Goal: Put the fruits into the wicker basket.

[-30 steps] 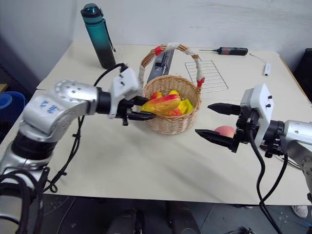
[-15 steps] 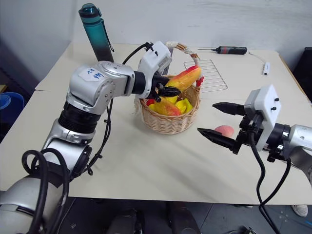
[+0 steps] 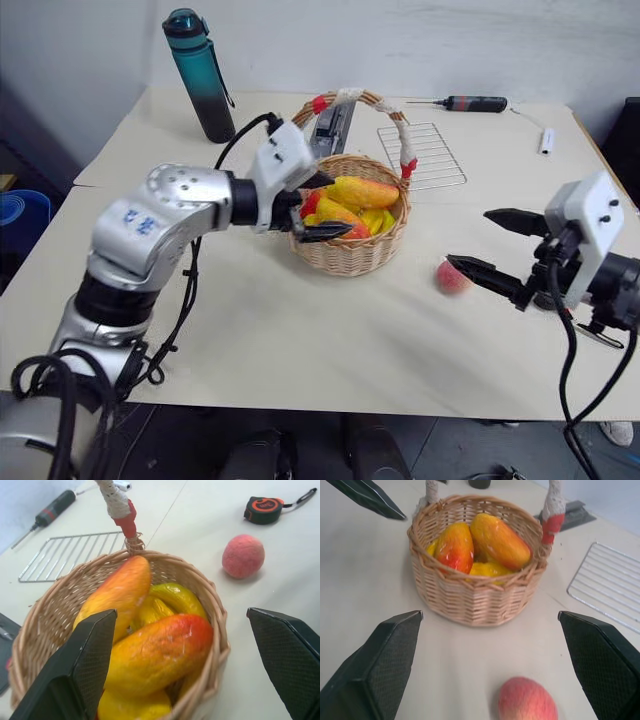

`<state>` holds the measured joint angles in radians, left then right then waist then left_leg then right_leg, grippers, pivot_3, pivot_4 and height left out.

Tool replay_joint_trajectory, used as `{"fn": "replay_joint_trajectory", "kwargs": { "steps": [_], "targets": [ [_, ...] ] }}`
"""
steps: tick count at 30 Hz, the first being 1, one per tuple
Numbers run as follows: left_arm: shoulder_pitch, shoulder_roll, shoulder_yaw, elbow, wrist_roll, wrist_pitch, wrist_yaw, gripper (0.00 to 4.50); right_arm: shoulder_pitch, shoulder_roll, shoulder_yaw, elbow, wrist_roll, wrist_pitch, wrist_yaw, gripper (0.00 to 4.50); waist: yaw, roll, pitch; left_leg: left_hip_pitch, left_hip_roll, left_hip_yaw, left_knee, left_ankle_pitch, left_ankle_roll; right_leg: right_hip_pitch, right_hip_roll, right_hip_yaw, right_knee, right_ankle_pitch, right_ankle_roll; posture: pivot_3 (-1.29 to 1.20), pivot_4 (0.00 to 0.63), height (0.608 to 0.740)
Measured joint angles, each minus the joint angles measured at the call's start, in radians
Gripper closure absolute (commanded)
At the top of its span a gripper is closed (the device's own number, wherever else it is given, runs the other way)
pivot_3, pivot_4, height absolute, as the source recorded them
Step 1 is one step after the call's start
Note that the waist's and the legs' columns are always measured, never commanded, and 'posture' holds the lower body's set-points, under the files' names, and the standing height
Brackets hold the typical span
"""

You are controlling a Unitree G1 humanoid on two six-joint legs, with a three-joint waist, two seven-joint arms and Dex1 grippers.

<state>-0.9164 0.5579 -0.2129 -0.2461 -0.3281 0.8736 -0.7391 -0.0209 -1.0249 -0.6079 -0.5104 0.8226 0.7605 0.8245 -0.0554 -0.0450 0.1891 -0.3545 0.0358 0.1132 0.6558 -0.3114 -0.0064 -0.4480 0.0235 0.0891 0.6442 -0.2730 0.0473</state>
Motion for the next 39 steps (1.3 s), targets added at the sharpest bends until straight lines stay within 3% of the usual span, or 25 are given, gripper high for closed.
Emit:
{"fn": "replay_joint_trajectory", "kwargs": {
  "steps": [5, 11, 18, 26, 32, 39],
  "targets": [
    [0.14, 0.083, 0.181, -0.05, -0.075, -0.086, -0.07, 0.12, 0.072, 0.009, -0.01, 0.045, -0.114, -0.054, -0.008, 0.0, -0.003, 0.0, 0.0, 0.0, 0.0, 0.0, 0.001, 0.0, 0.002, 0.001, 0.0, 0.0, 0.0, 0.0, 0.0, 0.0, 0.15, 0.74],
    [0.317, 0.211, 0.399, -0.043, -0.234, -0.115, -0.236, 0.12, 0.304, 0.046, -0.191, 0.057, -0.164, -0.063, 0.096, 0.0, 0.002, 0.0, 0.0, 0.0, 0.0, -0.001, 0.002, -0.001, 0.004, 0.002, 0.0, -0.001, -0.001, -0.001, -0.001, 0.0, 0.15, 0.74],
    [0.338, 0.296, 0.456, -0.019, -0.35, -0.088, -0.35, 0.12, 0.398, 0.095, -0.299, 0.078, -0.183, -0.072, 0.147, 0.0, -0.004, -0.001, 0.0, 0.001, -0.001, -0.001, 0.002, -0.003, 0.008, 0.004, -0.001, -0.001, -0.004, -0.001, 0.0, 0.0, 0.15, 0.74],
    [0.35, 0.282, 0.422, -0.104, -0.421, -0.087, -0.366, 0.12, 0.143, 0.186, -0.014, 0.096, -0.188, -0.022, -0.052, 0.0, -0.026, -0.001, 0.0, 0.001, 0.0, -0.001, 0.0, -0.003, 0.007, 0.003, -0.001, -0.001, -0.002, -0.001, -0.001, 0.0, 0.15, 0.74],
    [0.344, 0.259, 0.388, -0.136, -0.425, -0.094, -0.331, 0.12, -0.042, 0.277, 0.226, 0.202, -0.291, -0.054, -0.176, 0.0, -0.027, -0.001, 0.0, 0.001, -0.001, -0.001, 0.0, -0.003, 0.006, 0.003, -0.001, -0.001, -0.001, -0.001, -0.001, 0.0, 0.15, 0.74],
    [0.342, 0.246, 0.353, -0.139, -0.411, -0.126, -0.296, 0.12, -0.177, 0.376, 0.333, 0.396, -0.371, -0.075, -0.263, 0.0, -0.027, 0.0, 0.0, 0.001, -0.001, -0.001, 0.001, -0.003, 0.006, 0.002, -0.001, -0.001, -0.001, -0.001, -0.001, 0.0, 0.15, 0.74]
  ]
}}
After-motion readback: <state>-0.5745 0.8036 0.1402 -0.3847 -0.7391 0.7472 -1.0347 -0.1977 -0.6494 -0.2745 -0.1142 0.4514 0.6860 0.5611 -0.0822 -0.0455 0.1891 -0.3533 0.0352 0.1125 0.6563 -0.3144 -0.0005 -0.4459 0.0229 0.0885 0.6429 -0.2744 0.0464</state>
